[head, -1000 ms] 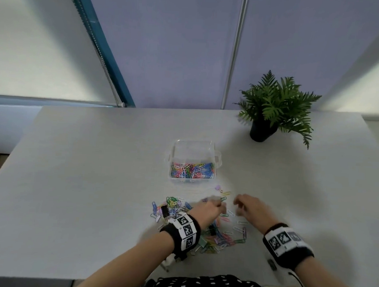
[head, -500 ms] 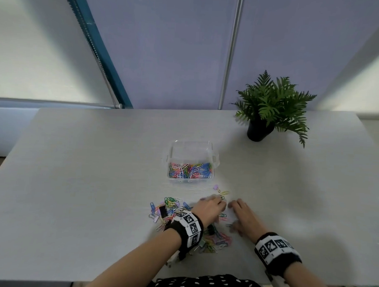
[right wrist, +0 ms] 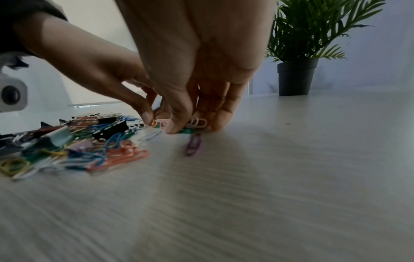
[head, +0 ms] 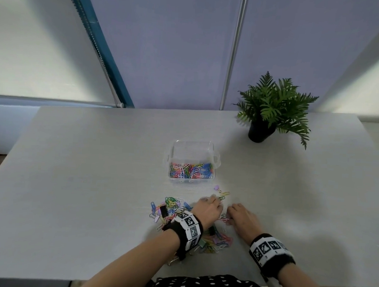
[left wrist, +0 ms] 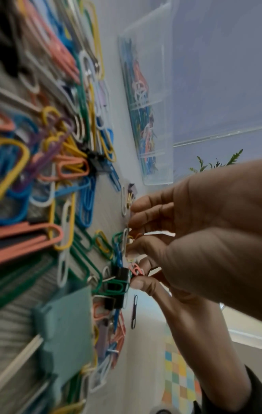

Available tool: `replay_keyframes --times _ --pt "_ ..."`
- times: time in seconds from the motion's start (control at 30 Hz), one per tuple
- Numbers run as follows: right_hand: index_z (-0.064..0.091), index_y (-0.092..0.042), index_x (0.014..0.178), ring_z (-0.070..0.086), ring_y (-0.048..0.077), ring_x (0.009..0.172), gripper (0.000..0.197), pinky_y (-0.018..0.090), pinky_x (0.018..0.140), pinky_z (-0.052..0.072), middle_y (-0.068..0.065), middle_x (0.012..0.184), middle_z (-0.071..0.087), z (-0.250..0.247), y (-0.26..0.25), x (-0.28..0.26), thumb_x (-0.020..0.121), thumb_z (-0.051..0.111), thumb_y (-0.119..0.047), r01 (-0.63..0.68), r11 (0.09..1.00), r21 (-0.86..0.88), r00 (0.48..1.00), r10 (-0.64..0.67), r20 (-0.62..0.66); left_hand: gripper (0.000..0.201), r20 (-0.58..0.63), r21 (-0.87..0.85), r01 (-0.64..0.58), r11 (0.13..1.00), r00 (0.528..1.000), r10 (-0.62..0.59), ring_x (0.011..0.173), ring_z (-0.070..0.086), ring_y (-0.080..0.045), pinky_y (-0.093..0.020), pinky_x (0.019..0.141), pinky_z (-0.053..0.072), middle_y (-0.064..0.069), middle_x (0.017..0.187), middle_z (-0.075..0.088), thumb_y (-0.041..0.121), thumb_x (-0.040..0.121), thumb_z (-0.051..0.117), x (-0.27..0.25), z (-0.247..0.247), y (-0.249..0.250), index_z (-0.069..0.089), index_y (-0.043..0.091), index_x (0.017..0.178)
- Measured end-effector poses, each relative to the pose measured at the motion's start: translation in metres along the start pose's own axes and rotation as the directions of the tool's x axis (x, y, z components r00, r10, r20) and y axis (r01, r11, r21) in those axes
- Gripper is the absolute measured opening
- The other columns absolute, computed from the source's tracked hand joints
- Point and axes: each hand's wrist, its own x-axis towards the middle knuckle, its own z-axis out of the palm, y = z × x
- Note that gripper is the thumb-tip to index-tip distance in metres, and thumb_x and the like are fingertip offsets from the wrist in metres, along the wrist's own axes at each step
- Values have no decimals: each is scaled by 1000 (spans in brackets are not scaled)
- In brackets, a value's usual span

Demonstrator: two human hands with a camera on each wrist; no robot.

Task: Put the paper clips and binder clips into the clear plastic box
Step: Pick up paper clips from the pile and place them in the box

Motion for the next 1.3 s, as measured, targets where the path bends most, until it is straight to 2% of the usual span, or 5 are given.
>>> replay_keyframes --times 0.37,0.57,0.77,0.93,1.3 --pt "57 -19 70 57 13 56 20 14 50 47 -3 63 61 -66 -15 29 81 62 -3 40 835 548 999 -46 -3 17 8 -870 227 438 894 -447 65 55 -4 -6 54 47 6 73 60 2 91 49 -30 -50 -73 63 11 89" --pt "63 -4 84 59 16 60 8 24 63 53 8 71 64 -97 -50 87 84 58 1 89 743 664 986 30 -166 33 -61 -782 309 542 827 -559 77 65 -24 -33 86 54 -20 87 69 -11 88 39 -12 -69 -117 68 0 98" --pt "67 1 100 63 25 96 23 17 83 40 15 102 69 -100 -50 97 83 53 5 101 897 430 985 -28 -173 43 -78 -621 309 721 890 -449 119 56 -23 -25 104 36 -12 129 58 -8 90 40 -14 -77 -117 54 8 127" --pt "67 2 90 61 22 75 19 31 78 49 17 86 69 -92 -12 66 81 53 10 89 874 478 977 15 -211 38 -263 -635 121 763 894 -362 107 62 -21 -29 101 45 -12 117 66 -10 88 42 -20 -74 -92 60 4 118" --pt "39 -13 99 56 27 96 32 33 75 40 9 109 52 -12 16 -32 79 62 -23 -159 987 33 975 152 162 15 6 -393 209 895 974 -225 89 59 -27 -39 84 51 -8 104 51 0 87 49 -8 -17 -33 53 10 97"
